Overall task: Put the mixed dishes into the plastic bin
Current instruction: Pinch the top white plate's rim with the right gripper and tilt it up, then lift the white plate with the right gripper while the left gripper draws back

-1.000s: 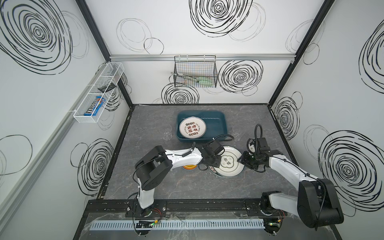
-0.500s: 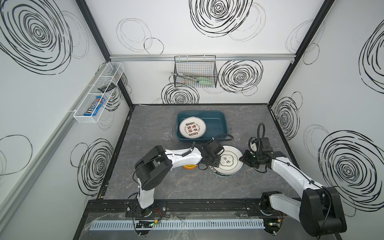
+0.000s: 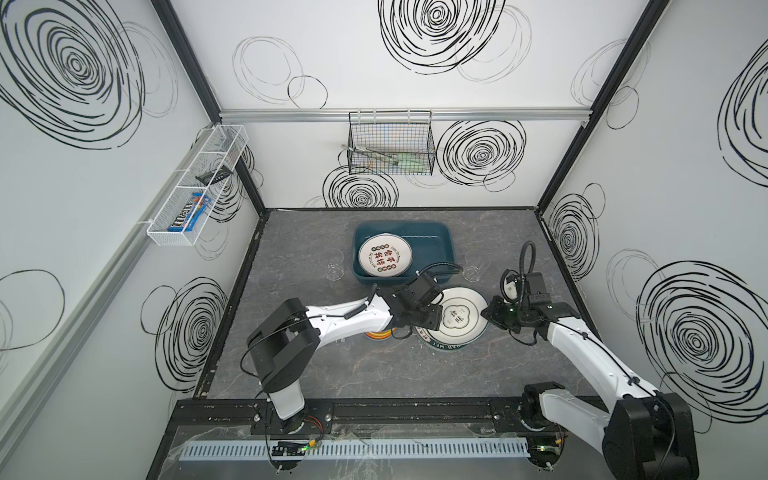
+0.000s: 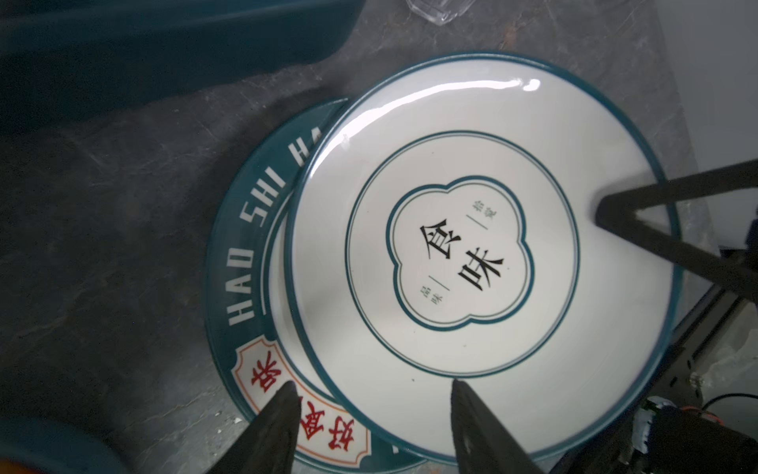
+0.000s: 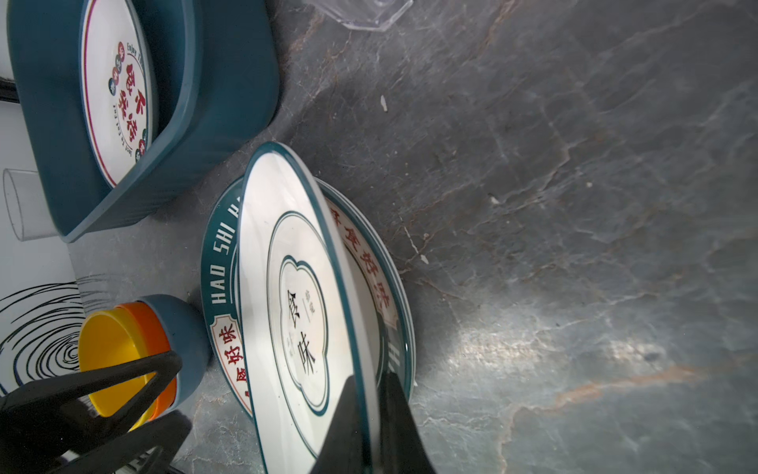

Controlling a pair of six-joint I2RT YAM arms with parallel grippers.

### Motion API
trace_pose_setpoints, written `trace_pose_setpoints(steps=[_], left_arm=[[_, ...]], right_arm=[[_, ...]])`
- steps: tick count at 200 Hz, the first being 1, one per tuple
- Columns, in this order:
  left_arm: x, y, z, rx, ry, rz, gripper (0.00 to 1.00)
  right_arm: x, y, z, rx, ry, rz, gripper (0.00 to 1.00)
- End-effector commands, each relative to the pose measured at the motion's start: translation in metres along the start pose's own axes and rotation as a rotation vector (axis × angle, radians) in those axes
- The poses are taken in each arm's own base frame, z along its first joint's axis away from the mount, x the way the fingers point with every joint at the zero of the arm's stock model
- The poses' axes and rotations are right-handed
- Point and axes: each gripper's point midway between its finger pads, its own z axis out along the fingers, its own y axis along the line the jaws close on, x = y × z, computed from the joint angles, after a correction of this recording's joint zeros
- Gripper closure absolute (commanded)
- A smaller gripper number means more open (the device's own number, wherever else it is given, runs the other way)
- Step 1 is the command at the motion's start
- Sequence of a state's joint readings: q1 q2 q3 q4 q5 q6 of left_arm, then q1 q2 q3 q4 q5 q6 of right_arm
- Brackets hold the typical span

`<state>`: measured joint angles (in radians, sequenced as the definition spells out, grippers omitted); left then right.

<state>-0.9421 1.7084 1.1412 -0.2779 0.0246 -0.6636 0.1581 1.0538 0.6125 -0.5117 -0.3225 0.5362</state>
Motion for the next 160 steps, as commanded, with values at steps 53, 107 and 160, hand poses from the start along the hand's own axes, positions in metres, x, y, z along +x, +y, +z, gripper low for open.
trace_pose_setpoints(steps=[53, 107, 160], left_arm=[[-0.030, -0.006, -0.045, 0.080, -0.136, -0.062, 0.32], [-0.043, 0.004, -0.077, 0.127, -0.204, -0.104, 0.29], [-0.056, 0.028, -0.110, 0.149, -0.282, -0.170, 0.27]], right_arm=[[-0.028, 0.037, -0.046, -0.091, -0.144, -0.106, 1.00], [-0.035, 0.060, -0.069, -0.167, -0.182, -0.131, 1.00], [-0.049, 0.087, -0.092, -0.244, -0.217, -0.154, 1.00]])
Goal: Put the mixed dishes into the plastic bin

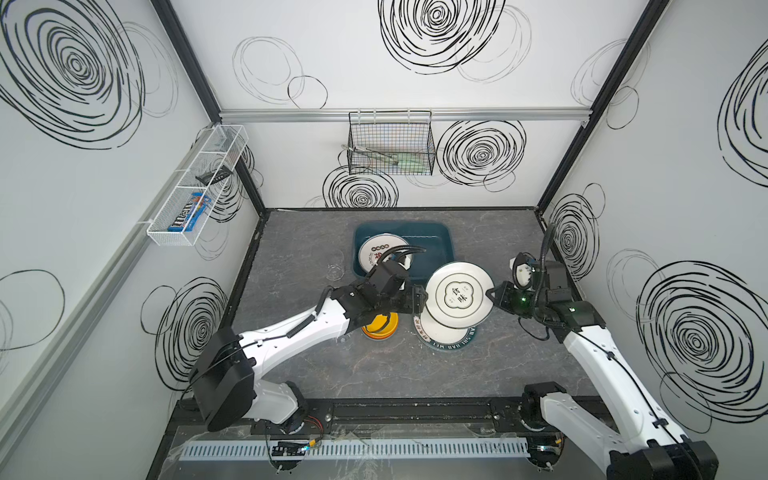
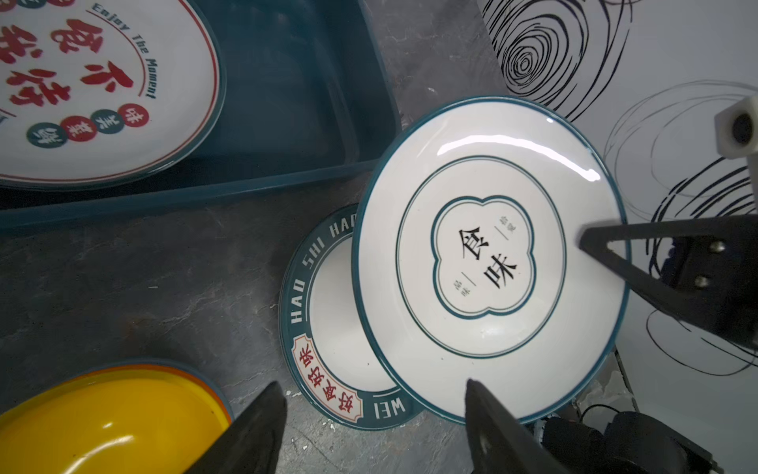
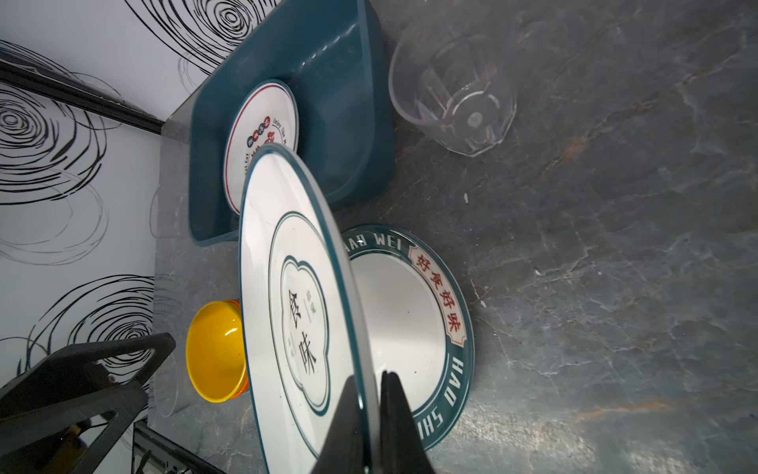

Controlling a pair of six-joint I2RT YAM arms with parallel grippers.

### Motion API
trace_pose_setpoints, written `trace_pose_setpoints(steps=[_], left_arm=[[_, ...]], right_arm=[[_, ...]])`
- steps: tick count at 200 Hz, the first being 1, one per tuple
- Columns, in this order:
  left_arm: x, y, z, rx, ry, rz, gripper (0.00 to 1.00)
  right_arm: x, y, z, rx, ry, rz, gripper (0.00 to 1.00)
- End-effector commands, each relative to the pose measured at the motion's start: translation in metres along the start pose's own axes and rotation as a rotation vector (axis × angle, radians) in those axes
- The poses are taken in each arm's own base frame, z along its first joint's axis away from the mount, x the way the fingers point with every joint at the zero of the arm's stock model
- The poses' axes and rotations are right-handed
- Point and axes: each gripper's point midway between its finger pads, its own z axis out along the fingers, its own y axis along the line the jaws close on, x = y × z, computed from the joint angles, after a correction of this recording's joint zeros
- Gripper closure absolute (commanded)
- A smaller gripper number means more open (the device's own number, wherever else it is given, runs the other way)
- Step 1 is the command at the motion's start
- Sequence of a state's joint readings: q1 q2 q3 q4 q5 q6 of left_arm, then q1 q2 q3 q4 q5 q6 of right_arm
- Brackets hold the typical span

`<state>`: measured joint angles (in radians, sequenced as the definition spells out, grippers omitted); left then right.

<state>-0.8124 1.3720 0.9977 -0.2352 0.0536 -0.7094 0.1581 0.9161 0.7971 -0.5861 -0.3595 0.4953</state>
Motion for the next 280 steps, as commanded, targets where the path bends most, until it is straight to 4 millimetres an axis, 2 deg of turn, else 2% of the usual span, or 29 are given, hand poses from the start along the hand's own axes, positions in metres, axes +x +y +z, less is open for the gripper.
trace_pose_setpoints(steps=[1, 51, 76, 103, 148, 178, 229, 280], left_arm=[[-0.017, 0.001, -0.017, 0.043, -0.059, -0.043, 0.27], [-0.041, 0.027, -0.051, 0.042, -0.140, -0.113, 0.26], [-0.048, 0.041, -0.065, 0.035, -0.174, -0.147, 0.25], [-0.052, 0.057, -0.075, 0.027, -0.197, -0.184, 0.24], [-0.051, 0.083, -0.090, -0.006, -0.219, -0.232, 0.23], [-0.049, 0.099, -0.098, -0.025, -0.229, -0.257, 0.22], [-0.045, 0.116, -0.102, -0.031, -0.225, -0.286, 0.21], [-0.043, 0.125, -0.100, -0.031, -0.213, -0.300, 0.21]], right_arm=[[-0.017, 0.028, -0.016, -0.092, -0.041, -0.026, 1.00], [-0.036, 0.052, -0.020, -0.168, -0.058, -0.029, 1.00], [-0.045, 0.063, -0.012, -0.208, -0.046, -0.018, 1.00], [-0.052, 0.079, 0.005, -0.221, -0.029, -0.035, 1.00], [-0.061, 0.104, 0.050, -0.225, 0.011, -0.053, 1.00], [-0.071, 0.113, 0.084, -0.219, 0.029, -0.044, 1.00], [-0.092, 0.120, 0.143, -0.187, 0.052, -0.008, 1.00], [-0.100, 0.117, 0.199, -0.130, 0.104, 0.030, 1.00]])
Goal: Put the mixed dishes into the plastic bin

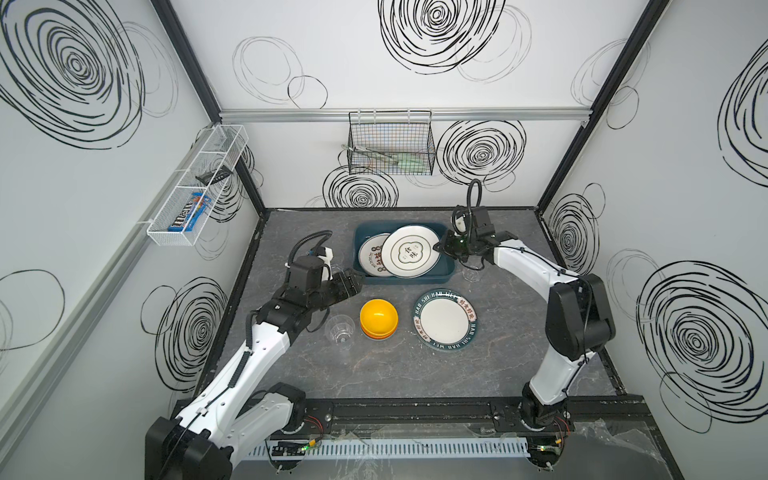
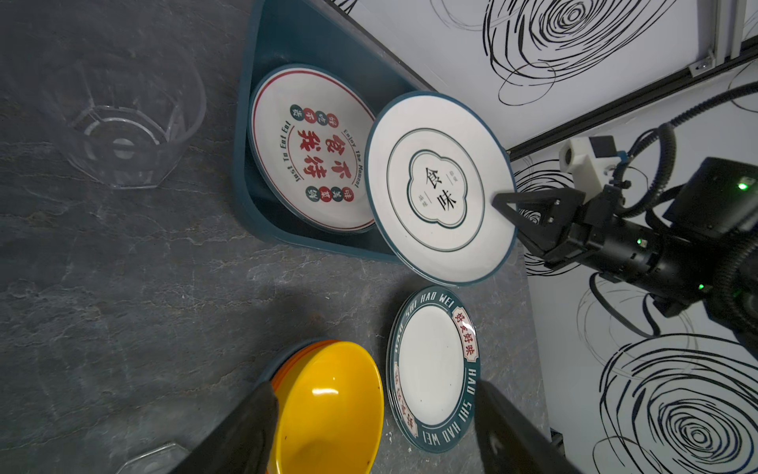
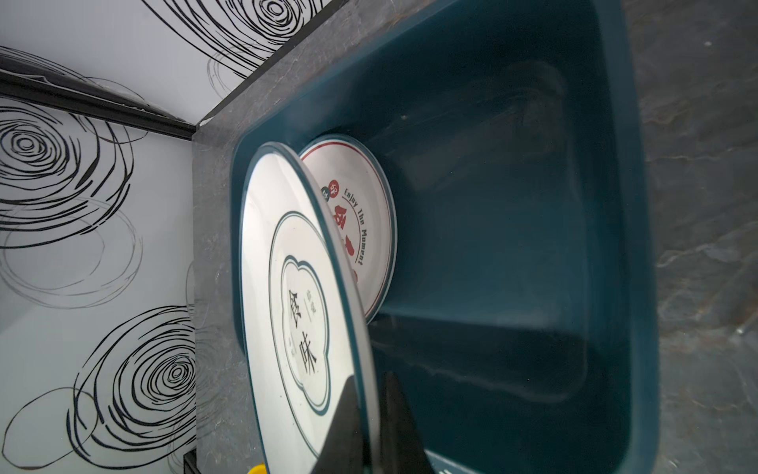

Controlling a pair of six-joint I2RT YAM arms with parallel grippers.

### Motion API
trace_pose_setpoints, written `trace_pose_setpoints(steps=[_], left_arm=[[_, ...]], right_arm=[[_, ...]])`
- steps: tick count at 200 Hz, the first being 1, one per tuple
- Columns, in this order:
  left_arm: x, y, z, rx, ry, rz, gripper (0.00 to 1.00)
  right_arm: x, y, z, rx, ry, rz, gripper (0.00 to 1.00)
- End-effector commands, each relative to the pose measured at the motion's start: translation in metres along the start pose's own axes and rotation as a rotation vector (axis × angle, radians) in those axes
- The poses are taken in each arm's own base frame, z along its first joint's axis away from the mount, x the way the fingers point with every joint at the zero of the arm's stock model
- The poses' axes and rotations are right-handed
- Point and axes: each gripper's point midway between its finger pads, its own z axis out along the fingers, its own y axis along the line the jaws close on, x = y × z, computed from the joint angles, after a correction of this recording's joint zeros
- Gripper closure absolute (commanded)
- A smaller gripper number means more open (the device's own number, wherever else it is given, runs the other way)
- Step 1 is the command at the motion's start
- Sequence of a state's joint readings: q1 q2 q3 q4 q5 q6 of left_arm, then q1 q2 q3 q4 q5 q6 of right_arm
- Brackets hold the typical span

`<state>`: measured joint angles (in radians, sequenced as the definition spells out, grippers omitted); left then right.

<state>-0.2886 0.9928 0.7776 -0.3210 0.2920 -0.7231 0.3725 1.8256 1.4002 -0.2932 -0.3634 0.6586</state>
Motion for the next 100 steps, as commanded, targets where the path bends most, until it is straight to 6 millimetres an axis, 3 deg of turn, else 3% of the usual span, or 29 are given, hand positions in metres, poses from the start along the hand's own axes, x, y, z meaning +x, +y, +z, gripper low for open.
trace_pose_setpoints(steps=[1, 51, 100], left_arm=[[-0.001, 0.000, -0.001, 0.023, 0.002, 0.012, 0.21], [-0.002, 0.002, 0.004, 0.031, 0.012, 0.010, 0.20], [-0.001, 0.004, 0.007, 0.033, 0.019, 0.004, 0.20]], right_arm=[[-0.020, 0.022, 0.010, -0.042, -0.037, 0.001, 1.00], [-0.024, 0.017, 0.053, -0.013, 0.001, 0.026, 1.00], [-0.026, 0.020, 0.077, -0.010, 0.017, 0.032, 1.00]])
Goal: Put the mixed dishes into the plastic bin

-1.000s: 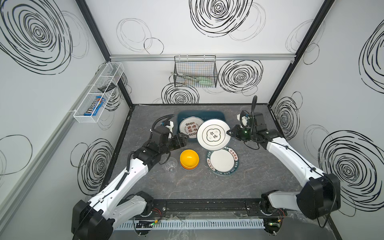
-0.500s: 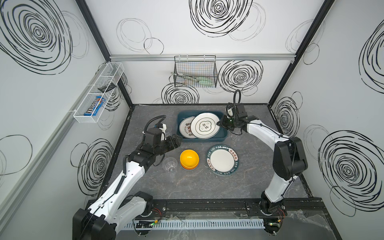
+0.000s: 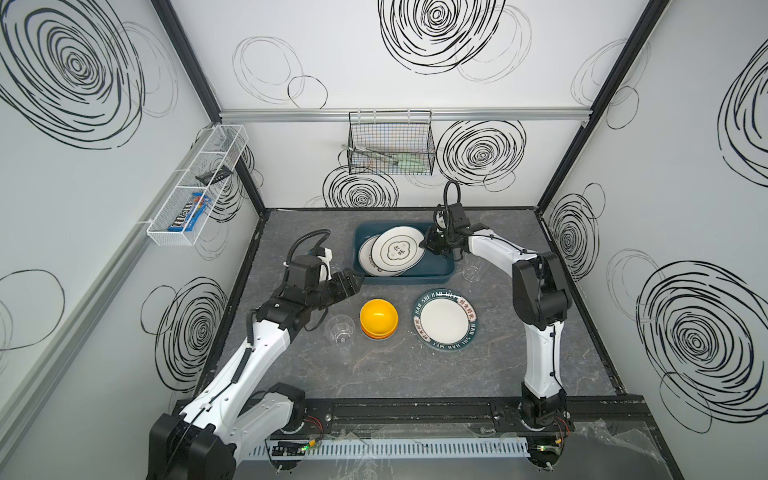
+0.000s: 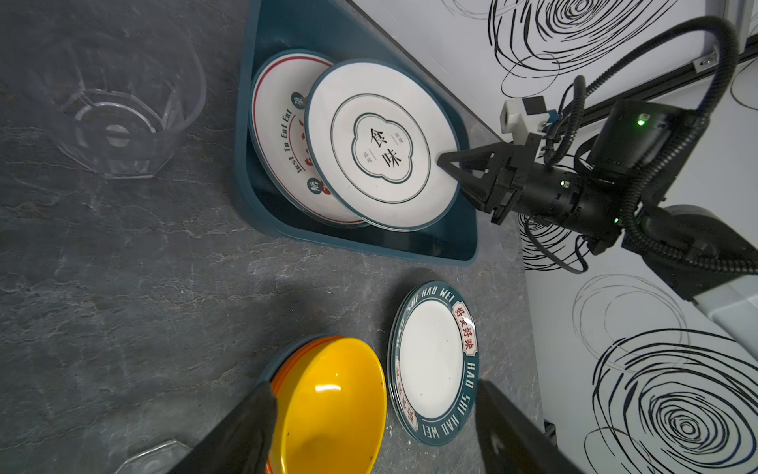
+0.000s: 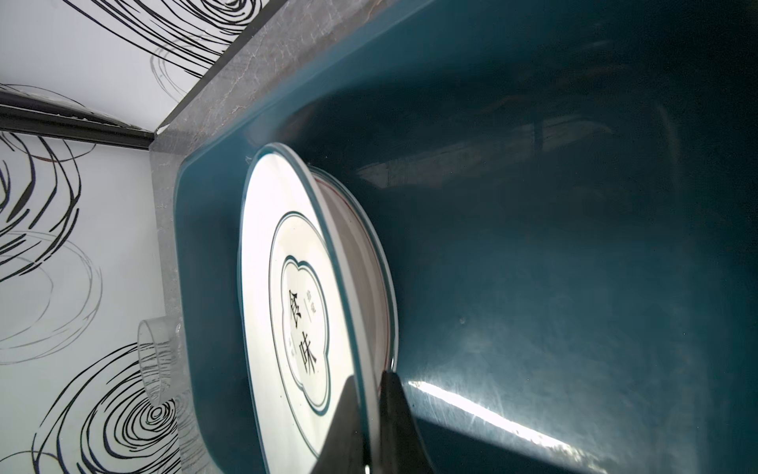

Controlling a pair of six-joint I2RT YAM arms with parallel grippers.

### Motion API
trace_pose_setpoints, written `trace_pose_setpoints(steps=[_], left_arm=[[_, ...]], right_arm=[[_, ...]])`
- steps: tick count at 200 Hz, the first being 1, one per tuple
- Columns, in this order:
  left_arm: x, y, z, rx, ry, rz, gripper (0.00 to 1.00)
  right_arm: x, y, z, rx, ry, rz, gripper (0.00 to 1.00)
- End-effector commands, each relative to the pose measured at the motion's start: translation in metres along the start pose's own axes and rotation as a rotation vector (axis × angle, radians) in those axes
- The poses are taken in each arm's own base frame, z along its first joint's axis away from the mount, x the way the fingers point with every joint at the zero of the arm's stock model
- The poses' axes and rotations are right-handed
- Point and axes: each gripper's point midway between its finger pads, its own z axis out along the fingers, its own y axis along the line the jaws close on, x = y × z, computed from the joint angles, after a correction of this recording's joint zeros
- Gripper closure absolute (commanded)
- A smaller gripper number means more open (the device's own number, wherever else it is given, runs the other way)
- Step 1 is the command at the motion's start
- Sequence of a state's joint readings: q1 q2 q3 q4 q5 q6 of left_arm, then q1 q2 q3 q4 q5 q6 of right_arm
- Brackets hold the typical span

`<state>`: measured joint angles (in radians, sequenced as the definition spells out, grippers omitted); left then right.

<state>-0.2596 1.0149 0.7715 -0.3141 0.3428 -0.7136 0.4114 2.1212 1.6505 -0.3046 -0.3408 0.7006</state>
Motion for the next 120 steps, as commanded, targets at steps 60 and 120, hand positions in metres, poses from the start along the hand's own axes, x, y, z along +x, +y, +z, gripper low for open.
trace_pose_setpoints(steps=[60, 120], left_arm=[[-0.002, 0.003, 0.005, 0.017, -0.006, 0.009, 0.20], [-0.001, 0.005, 0.005, 0.015, -0.003, 0.002, 0.20]], right_arm=[[-0.013, 0.029, 0.017, -0.044, -0.010, -0.005, 1.00], [-0.012, 0.030, 0.026, -0.037, 0.000, -0.007, 1.00]])
